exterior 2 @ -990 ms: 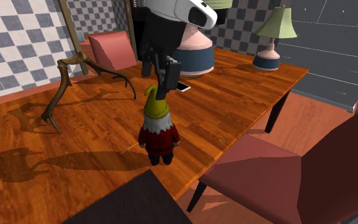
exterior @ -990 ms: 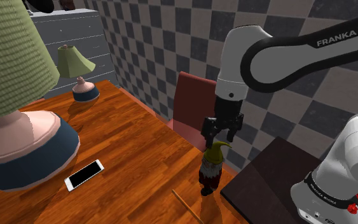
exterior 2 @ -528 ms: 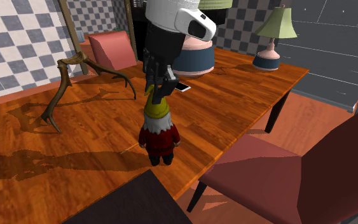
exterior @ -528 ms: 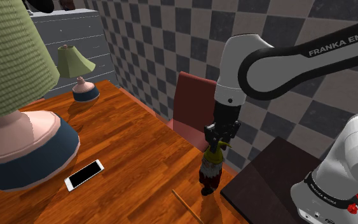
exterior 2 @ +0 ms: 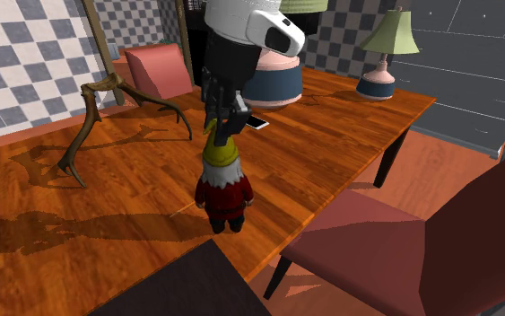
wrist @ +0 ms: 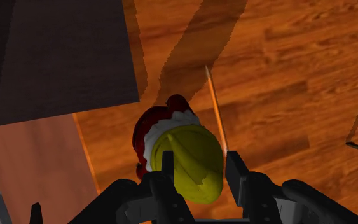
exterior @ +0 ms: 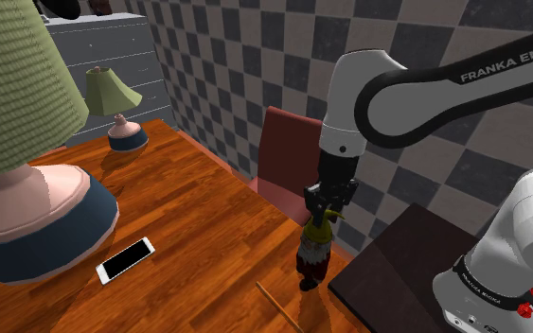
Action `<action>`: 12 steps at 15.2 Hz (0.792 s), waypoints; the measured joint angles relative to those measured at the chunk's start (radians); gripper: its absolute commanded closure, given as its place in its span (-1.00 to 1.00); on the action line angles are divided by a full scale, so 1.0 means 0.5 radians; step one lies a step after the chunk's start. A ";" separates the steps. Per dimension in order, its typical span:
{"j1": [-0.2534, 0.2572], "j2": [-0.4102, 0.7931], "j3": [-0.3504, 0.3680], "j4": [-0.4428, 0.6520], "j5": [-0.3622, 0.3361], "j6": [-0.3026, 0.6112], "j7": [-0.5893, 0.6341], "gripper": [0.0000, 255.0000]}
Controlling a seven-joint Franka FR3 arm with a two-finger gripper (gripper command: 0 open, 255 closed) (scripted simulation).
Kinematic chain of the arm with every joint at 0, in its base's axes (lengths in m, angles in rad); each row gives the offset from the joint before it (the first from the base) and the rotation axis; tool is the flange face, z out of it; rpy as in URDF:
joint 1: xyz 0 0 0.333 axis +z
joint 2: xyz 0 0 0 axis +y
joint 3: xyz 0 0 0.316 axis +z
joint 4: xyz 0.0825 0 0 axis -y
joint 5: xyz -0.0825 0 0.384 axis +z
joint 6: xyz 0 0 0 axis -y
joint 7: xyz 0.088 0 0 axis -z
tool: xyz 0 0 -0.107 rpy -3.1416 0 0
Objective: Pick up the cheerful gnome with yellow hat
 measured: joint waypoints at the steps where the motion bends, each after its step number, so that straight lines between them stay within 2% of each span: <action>1: -0.002 -0.010 -0.005 0.013 -0.006 -0.024 0.006 1.00; 12: -0.016 -0.123 -0.052 0.209 -0.069 -0.326 0.093 1.00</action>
